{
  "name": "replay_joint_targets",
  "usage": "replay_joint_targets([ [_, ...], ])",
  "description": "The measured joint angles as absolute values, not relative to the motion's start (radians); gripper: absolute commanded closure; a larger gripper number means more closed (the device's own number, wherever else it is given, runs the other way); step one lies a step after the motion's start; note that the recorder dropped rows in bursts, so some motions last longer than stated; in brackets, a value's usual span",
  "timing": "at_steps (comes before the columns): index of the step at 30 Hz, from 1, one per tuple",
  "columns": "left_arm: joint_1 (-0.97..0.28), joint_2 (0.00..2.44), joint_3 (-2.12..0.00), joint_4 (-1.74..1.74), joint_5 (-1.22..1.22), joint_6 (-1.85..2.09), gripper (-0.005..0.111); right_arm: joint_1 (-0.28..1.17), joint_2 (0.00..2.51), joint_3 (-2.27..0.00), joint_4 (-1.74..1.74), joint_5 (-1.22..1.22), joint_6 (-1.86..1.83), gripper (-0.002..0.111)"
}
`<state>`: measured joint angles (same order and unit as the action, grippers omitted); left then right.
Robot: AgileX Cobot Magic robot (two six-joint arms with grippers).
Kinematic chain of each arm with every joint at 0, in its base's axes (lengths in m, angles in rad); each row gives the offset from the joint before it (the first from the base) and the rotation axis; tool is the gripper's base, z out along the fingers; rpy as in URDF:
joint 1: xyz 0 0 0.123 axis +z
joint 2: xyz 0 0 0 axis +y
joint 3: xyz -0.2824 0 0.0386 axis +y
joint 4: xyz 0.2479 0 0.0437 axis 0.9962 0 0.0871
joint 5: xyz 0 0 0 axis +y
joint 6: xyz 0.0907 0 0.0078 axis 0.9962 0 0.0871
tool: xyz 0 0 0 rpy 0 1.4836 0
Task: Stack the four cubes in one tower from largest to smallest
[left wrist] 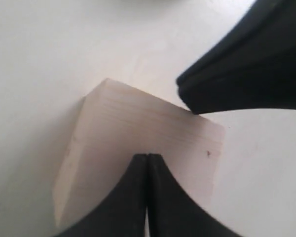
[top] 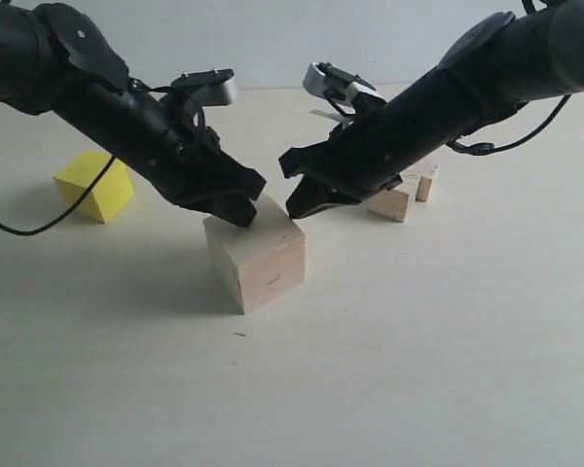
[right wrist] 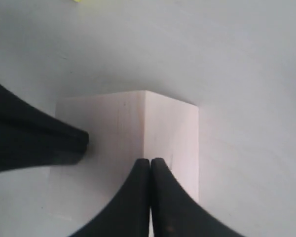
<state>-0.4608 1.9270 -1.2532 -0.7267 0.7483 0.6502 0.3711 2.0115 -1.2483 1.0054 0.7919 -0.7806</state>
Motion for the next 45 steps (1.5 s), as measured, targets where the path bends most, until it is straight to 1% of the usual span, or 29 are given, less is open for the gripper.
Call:
replay_joint_targets([
  [6, -0.405, 1.911, -1.253, -0.726, 0.753, 0.65, 0.107, 0.371, 2.012, -1.248, 0.937, 0.788, -0.737, 0.108],
  [13, -0.402, 1.74, -1.245, -0.712, 0.777, 0.594, 0.107, 0.371, 1.972, -1.248, 0.925, 0.769, -0.722, 0.108],
  [15, -0.402, 1.716, -1.217, -0.702, 0.78, 0.569, 0.107, 0.371, 1.957, -1.248, 0.921, 0.768, -0.709, 0.108],
  [21, -0.402, 1.709, -1.032, -0.693, 0.771, 0.541, 0.107, 0.371, 1.933, -1.248, 0.796, 0.778, -0.583, 0.108],
  [26, -0.402, 1.709, -0.932, -0.769, 0.734, 0.595, 0.107, 0.371, 1.931, -1.248, 0.766, 0.838, -0.54, 0.108],
  [33, -0.402, 1.714, -0.918, -0.833, 0.638, 0.648, 0.107, 0.371, 1.931, -1.248, 0.772, 1.012, -0.509, 0.108],
  [37, -0.402, 1.744, -0.917, -0.839, 0.591, 0.666, 0.107, 0.403, 1.931, -1.248, 0.774, 1.086, -0.498, 0.108],
  [39, -0.402, 1.765, -0.917, -0.841, 0.581, 0.674, 0.107, 0.441, 1.931, -1.248, 0.772, 1.095, -0.498, 0.108],
  [45, -0.402, 1.803, -0.917, -0.893, 0.546, 0.728, 0.107, 0.571, 1.931, -1.248, 0.703, 1.025, -0.457, 0.108],
])
